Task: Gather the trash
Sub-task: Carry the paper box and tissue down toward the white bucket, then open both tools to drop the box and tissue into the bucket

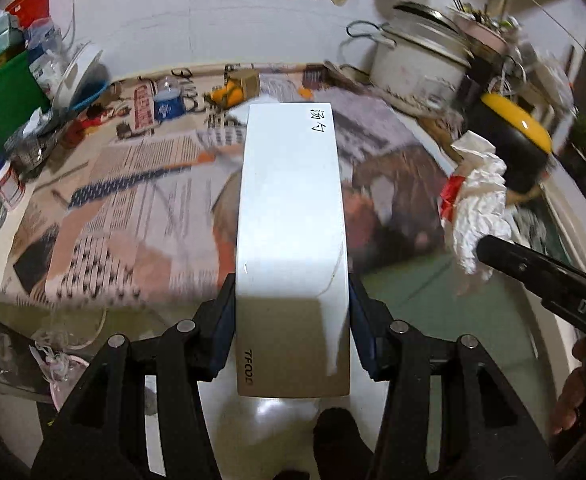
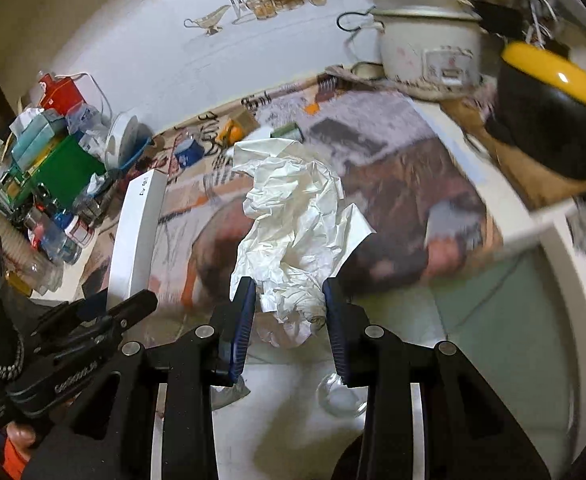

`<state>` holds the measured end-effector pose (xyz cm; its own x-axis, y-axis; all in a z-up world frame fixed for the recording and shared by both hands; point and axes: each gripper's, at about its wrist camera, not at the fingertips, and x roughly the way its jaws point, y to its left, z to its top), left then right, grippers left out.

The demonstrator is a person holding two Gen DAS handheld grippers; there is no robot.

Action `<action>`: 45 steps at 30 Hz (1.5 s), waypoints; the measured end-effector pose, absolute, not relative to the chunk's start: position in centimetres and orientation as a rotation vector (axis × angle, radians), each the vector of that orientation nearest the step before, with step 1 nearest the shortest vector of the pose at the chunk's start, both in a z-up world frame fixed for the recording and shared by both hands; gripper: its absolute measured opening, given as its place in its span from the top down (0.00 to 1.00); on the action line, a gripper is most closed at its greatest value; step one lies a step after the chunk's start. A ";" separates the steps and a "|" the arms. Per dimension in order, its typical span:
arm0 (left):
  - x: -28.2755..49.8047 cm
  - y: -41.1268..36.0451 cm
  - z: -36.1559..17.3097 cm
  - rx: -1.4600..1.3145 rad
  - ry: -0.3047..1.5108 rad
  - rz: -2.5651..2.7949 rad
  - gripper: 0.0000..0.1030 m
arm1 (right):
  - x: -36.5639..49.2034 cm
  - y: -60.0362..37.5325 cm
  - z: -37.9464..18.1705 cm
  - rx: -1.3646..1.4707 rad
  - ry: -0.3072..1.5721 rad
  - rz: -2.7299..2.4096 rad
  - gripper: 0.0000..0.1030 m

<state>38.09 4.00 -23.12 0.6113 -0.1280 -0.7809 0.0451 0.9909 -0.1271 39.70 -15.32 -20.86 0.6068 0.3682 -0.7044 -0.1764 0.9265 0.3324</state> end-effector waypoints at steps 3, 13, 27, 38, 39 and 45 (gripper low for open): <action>35.8 4.2 -24.4 -0.092 0.948 -0.114 0.51 | 37.9 -14.9 -21.8 0.248 0.891 0.297 0.69; 32.1 3.0 -33.0 -0.154 1.122 -0.130 0.51 | 35.7 -14.7 -27.7 0.159 1.000 0.285 0.69; 33.6 -2.3 -58.2 -0.194 1.255 -0.109 0.51 | 38.8 -16.7 -50.6 0.106 1.121 0.371 0.69; 36.2 -2.6 -78.8 -0.187 1.403 -0.147 0.51 | 42.3 -15.8 -70.5 0.172 1.269 0.417 0.69; 36.5 -2.3 -80.6 -0.198 1.422 -0.151 0.51 | 42.6 -15.5 -71.4 0.174 1.279 0.423 0.69; 37.6 -1.8 -85.7 -0.169 1.435 -0.153 0.51 | 43.7 -14.3 -75.6 0.174 1.335 0.459 0.66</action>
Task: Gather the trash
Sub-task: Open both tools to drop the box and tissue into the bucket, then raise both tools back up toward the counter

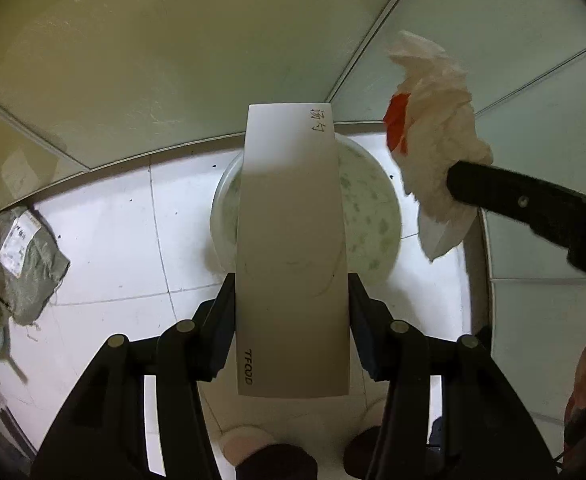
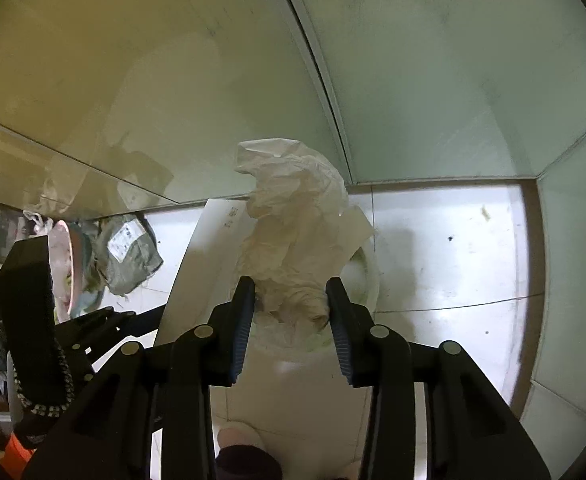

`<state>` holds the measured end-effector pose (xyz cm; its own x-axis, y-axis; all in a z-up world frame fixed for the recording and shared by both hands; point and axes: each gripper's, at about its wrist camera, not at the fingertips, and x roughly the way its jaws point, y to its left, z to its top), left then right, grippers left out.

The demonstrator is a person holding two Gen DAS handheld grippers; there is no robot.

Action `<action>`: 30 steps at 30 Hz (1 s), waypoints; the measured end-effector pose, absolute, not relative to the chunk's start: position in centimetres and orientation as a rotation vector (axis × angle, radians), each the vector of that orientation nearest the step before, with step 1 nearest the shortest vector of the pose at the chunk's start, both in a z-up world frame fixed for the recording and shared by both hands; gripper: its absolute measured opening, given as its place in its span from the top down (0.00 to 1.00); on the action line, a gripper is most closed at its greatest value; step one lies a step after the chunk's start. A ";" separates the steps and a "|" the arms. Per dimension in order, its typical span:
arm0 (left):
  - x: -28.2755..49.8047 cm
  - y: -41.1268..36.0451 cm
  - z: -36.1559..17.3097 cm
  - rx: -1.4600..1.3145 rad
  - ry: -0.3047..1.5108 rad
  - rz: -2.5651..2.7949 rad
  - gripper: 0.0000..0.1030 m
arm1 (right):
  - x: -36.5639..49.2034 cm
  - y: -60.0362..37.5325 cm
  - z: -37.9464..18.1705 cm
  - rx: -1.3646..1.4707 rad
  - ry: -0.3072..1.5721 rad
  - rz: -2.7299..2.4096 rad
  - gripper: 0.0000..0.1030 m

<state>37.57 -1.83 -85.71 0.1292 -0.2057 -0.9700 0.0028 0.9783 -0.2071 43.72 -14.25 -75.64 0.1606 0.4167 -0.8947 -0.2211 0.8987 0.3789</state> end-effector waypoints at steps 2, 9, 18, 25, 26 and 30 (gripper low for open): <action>37.8 -2.1 -86.0 -0.183 1.416 -0.147 0.51 | 43.9 -14.0 -76.2 0.168 1.334 0.454 0.65; 38.3 -2.0 -86.7 -0.195 1.383 -0.129 0.49 | 43.9 -13.7 -77.1 0.161 1.314 0.454 0.63; 37.4 -2.4 -79.1 -0.185 1.376 -0.096 0.49 | 42.8 -15.6 -71.5 0.153 1.333 0.414 0.63; 35.4 -1.8 -63.9 -0.209 1.287 -0.084 0.49 | 41.1 -17.1 -58.0 0.171 1.294 0.384 0.63; 35.1 -1.6 -61.5 -0.210 1.273 -0.081 0.49 | 40.7 -17.2 -54.9 0.173 1.275 0.384 0.63; 34.0 -0.8 -49.9 -0.219 1.189 -0.070 0.49 | 39.2 -17.4 -45.0 0.159 1.192 0.379 0.63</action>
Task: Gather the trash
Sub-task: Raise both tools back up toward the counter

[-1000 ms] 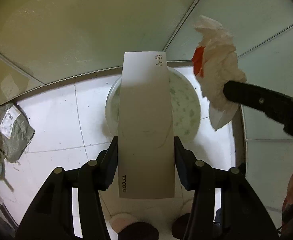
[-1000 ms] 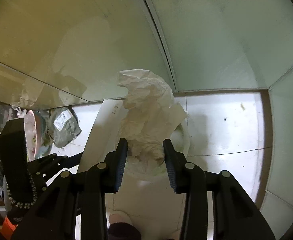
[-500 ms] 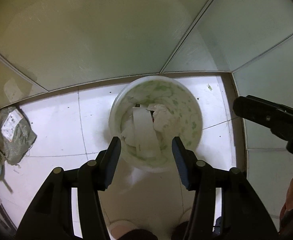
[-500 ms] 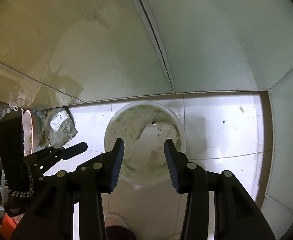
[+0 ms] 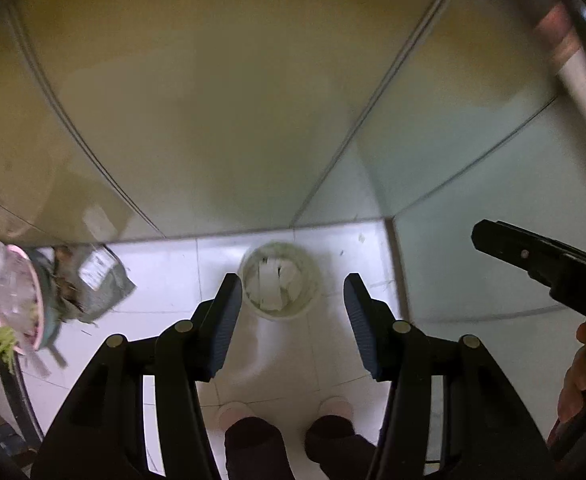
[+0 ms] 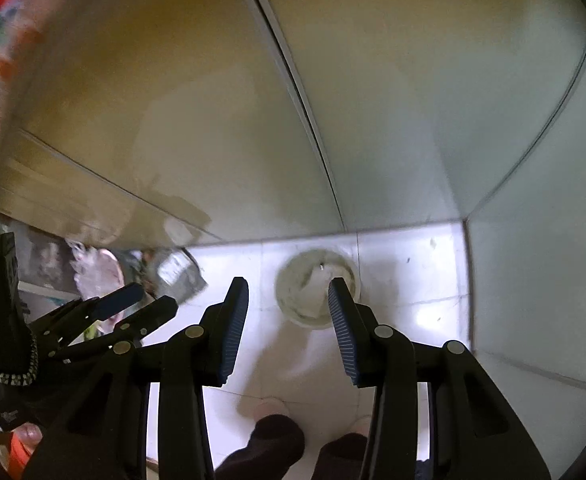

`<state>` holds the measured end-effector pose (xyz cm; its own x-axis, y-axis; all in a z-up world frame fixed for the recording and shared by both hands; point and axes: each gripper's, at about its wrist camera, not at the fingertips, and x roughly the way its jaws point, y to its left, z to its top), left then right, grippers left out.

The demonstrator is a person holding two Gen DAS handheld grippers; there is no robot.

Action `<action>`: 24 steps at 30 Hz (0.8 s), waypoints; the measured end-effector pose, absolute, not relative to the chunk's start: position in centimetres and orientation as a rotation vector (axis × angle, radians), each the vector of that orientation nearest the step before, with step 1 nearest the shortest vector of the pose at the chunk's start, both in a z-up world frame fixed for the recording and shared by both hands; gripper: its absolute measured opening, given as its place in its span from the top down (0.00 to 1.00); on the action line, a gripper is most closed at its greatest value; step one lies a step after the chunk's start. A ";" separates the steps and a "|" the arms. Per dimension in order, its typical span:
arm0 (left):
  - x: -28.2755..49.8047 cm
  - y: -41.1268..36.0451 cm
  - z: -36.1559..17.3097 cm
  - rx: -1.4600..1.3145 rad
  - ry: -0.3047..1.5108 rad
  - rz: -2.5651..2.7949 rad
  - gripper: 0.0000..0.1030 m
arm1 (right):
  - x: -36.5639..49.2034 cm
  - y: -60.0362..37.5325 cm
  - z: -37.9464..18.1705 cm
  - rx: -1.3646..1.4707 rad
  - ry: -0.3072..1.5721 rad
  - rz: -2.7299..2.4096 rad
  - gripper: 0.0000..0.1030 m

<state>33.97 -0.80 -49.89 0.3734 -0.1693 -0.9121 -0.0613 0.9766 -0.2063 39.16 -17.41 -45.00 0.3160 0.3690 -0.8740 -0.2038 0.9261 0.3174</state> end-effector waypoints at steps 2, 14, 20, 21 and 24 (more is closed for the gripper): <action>33.3 -0.5 -44.7 -0.217 1.141 -0.066 0.49 | 38.2 -17.4 -39.5 0.146 1.132 0.369 0.63; 28.6 2.3 -19.1 -0.149 0.824 -0.105 0.44 | 31.0 -17.3 -15.8 0.100 0.766 0.270 0.63; 26.2 3.6 -11.9 -0.097 0.664 -0.112 0.32 | 28.3 -15.8 -10.1 0.066 0.629 0.202 0.50; 25.8 3.7 -10.9 -0.091 0.636 -0.112 0.31 | 28.0 -15.7 -9.4 0.069 0.607 0.196 0.46; 25.5 4.2 -9.1 -0.086 0.604 -0.127 0.20 | 27.2 -15.6 -7.9 0.073 0.556 0.180 0.31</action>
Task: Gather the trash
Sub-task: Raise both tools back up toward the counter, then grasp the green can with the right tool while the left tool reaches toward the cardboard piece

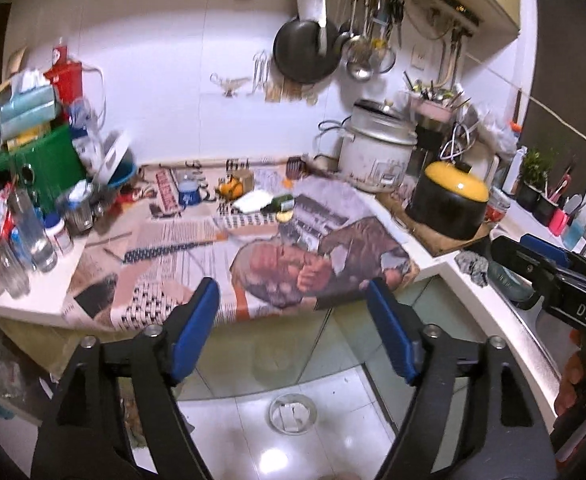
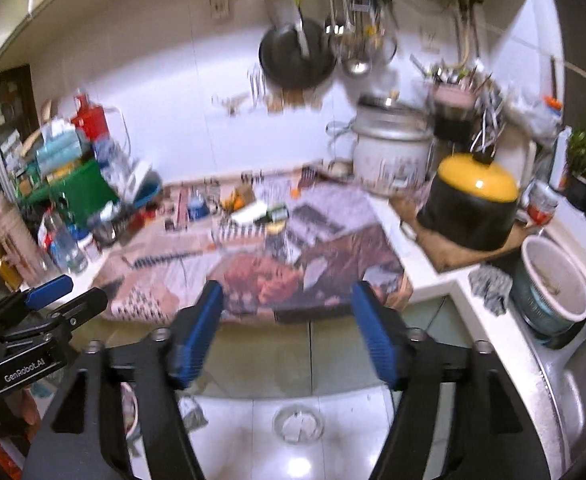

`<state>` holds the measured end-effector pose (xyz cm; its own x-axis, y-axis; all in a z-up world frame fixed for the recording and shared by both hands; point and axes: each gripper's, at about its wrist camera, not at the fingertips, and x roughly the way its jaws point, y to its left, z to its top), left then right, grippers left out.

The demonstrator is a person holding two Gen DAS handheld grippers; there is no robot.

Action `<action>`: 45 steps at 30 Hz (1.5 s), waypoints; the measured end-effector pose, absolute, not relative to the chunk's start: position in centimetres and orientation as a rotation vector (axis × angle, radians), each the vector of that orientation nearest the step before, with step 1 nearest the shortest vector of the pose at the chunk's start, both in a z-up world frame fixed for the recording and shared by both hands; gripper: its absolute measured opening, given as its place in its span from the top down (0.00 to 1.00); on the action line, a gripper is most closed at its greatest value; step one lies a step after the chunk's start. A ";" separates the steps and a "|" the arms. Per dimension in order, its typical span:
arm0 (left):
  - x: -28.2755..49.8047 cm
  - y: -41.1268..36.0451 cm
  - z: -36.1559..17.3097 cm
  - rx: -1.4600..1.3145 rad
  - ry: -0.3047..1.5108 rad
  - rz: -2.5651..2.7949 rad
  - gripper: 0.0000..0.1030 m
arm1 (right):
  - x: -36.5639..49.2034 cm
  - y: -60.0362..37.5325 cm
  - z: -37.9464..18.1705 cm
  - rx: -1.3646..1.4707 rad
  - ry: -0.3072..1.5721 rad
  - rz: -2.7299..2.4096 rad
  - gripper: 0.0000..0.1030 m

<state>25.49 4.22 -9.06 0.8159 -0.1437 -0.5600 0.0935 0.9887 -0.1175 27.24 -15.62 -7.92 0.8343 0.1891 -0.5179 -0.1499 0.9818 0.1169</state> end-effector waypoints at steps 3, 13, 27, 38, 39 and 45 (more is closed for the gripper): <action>25.7 4.5 -8.0 -0.086 0.571 -0.116 0.07 | 27.6 -15.7 -6.9 0.075 0.523 0.159 0.23; 32.7 5.1 -8.1 -0.109 0.566 -0.024 0.06 | 34.3 -17.2 -6.4 0.061 0.465 0.191 0.13; 47.5 4.6 -9.8 -0.296 0.640 0.186 0.06 | 51.3 -19.1 -8.5 -0.029 0.625 0.434 0.13; 55.3 7.6 -13.1 -0.242 0.752 0.252 0.06 | 61.5 -15.2 -14.3 0.044 0.827 0.519 0.13; 56.2 8.4 -13.6 -0.234 0.765 0.244 0.06 | 62.4 -14.9 -14.8 0.050 0.840 0.516 0.13; 62.0 12.4 -16.3 -0.183 0.850 0.179 0.06 | 67.5 -10.9 -18.4 0.085 0.944 0.458 0.13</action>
